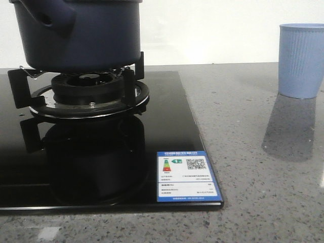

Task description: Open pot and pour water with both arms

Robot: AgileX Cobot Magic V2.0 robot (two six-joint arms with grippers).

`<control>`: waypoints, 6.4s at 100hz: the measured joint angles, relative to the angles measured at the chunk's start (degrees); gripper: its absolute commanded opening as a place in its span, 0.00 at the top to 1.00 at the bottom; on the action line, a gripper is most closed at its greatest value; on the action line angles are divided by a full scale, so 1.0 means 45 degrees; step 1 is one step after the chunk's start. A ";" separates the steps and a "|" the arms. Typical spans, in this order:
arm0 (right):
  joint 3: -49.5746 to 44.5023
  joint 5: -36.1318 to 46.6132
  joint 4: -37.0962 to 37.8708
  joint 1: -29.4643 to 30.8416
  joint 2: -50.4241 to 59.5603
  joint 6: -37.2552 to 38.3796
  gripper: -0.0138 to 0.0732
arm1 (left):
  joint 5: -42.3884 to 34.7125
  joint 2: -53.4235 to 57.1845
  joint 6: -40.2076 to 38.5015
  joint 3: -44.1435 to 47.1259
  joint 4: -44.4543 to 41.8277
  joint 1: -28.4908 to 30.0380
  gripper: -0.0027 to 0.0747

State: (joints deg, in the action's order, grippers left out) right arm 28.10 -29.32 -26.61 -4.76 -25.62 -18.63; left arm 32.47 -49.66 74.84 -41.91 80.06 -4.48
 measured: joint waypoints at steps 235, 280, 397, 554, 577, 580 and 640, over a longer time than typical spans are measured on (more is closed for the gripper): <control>0.0000 0.1603 0.0675 0.0000 -0.2047 -0.0077 0.19 | 0.0893 -0.4576 0.2228 -0.5119 0.0369 0.1577 0.49; 0.0024 0.7546 0.0700 0.0000 -0.8032 -0.0018 0.19 | 0.0811 -0.4369 0.2228 -0.5119 0.0885 0.1822 0.49; 0.1842 1.1141 0.0702 -0.1213 -1.2593 0.0339 0.27 | 0.0435 -0.4369 0.2228 -0.5119 0.0965 0.1822 0.49; 1.2425 -0.0654 0.7526 -0.5844 -1.3698 -0.1182 0.47 | -0.0332 -0.4369 0.2257 -0.5119 0.0988 0.1822 0.49; 1.3674 -0.1540 0.9968 -0.6885 -1.4913 -0.1187 0.47 | -0.0355 -0.4369 0.2257 -0.5119 0.0988 0.1822 0.49; 1.3732 -0.1540 1.0287 -0.6987 -1.4977 -0.1187 0.47 | -0.0355 -0.4369 0.2263 -0.5119 0.0988 0.1822 0.49; 1.3765 0.0084 1.5434 -0.7486 -1.5657 -0.1283 0.47 | -0.0374 -0.4369 0.2285 -0.5119 0.1011 0.1822 0.49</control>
State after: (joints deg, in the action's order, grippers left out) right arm 90.05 -28.94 42.84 -38.45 -96.08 -24.40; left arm 30.79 -69.32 85.12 -64.94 84.61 3.71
